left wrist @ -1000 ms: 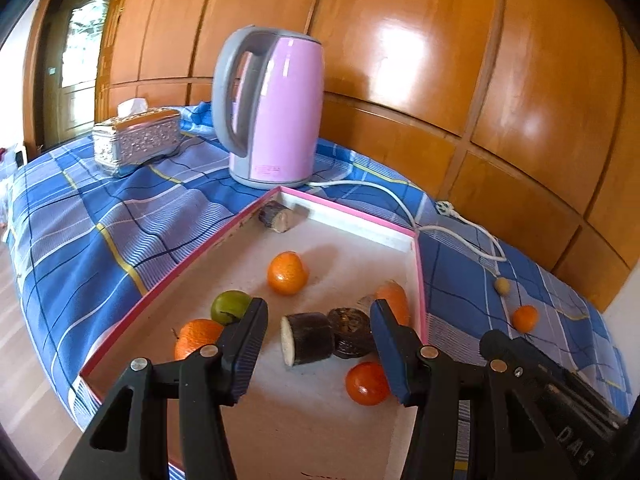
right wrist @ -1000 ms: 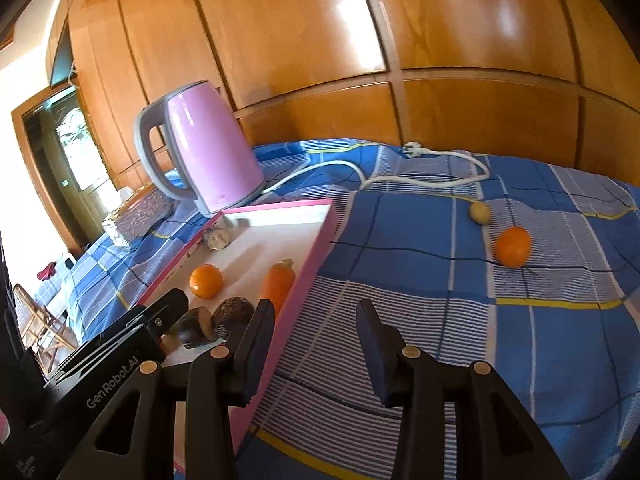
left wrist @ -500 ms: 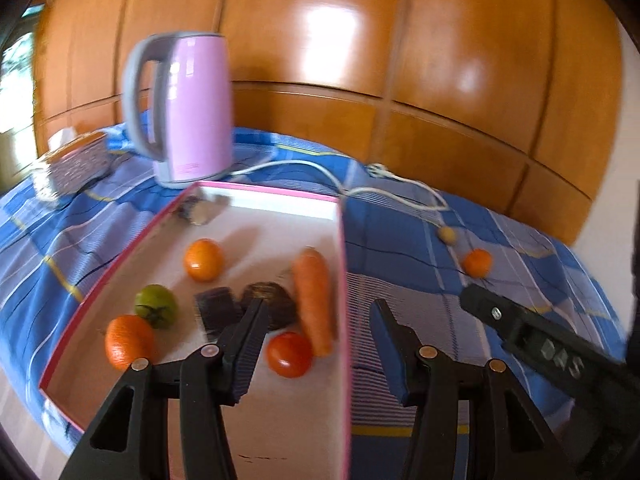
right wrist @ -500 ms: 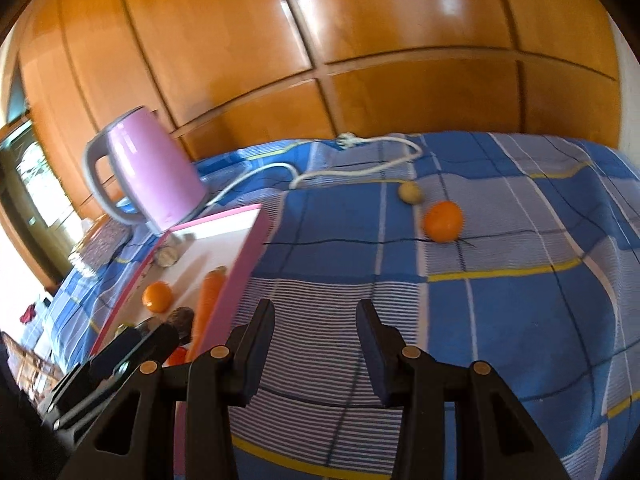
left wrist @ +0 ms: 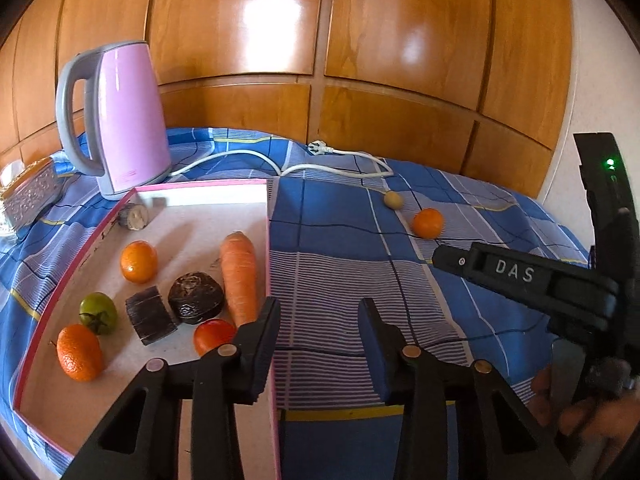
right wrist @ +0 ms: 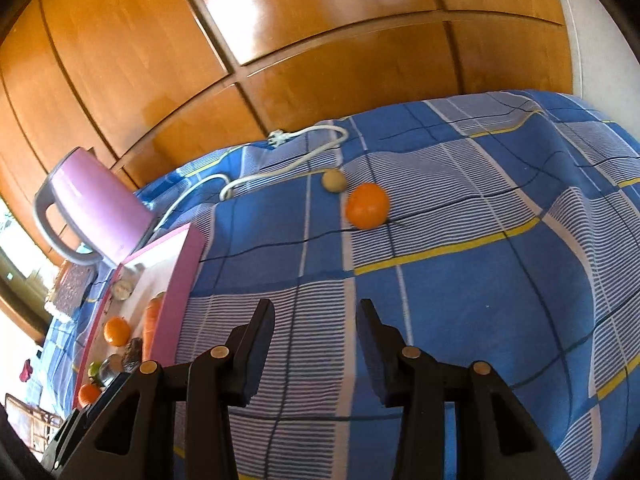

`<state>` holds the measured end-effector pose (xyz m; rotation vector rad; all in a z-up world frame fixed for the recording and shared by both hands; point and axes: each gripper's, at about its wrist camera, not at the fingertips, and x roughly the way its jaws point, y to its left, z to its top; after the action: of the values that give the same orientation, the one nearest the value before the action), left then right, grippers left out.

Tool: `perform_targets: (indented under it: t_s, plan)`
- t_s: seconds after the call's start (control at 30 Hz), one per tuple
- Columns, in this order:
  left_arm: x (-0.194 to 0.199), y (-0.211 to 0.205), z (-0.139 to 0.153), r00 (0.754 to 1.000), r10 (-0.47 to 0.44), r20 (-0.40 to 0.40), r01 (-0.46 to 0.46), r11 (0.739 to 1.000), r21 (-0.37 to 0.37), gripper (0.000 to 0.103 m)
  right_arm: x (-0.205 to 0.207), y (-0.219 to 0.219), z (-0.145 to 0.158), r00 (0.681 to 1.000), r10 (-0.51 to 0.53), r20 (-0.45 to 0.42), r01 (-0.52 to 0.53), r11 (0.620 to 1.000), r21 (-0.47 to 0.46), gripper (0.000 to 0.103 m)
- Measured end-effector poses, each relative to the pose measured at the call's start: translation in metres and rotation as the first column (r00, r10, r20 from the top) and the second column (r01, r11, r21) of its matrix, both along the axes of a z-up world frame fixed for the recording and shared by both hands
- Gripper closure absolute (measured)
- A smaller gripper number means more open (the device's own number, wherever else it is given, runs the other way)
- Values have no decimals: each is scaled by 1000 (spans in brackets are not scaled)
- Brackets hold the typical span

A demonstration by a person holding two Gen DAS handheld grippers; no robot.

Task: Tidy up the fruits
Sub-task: 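Move both open tools back over the bedspread toward the remaining items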

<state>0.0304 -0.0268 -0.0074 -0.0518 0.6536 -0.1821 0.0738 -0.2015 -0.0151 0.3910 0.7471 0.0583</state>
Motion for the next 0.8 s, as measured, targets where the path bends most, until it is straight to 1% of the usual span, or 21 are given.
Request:
perform_targets:
  t_s: [0.2, 0.33, 0.43, 0.63, 0.8]
  plan:
    - [7, -9, -6, 1000, -22, -20, 23, 999, 25, 66, 9, -10, -3, 999, -48, -7, 48, 999, -13, 60]
    - [22, -12, -9, 998, -11, -56, 10, 1000, -18, 66, 20, -16, -5, 997, -72, -16, 71, 997, -8, 60]
    - [34, -17, -11, 997, -5, -82, 2, 999, -39, 68, 28, -18, -5, 998, -67, -20, 66, 998, -13, 60]
    - [61, -33, -9, 995, -1, -104, -5, 998, -62, 68, 43, -27, -4, 998, -52, -21, 51, 998, -39, 60]
    - [86, -41, -12, 990, 7, -142, -19, 996, -84, 68, 60, -34, -6, 999, -38, -32, 36, 998, -59, 60]
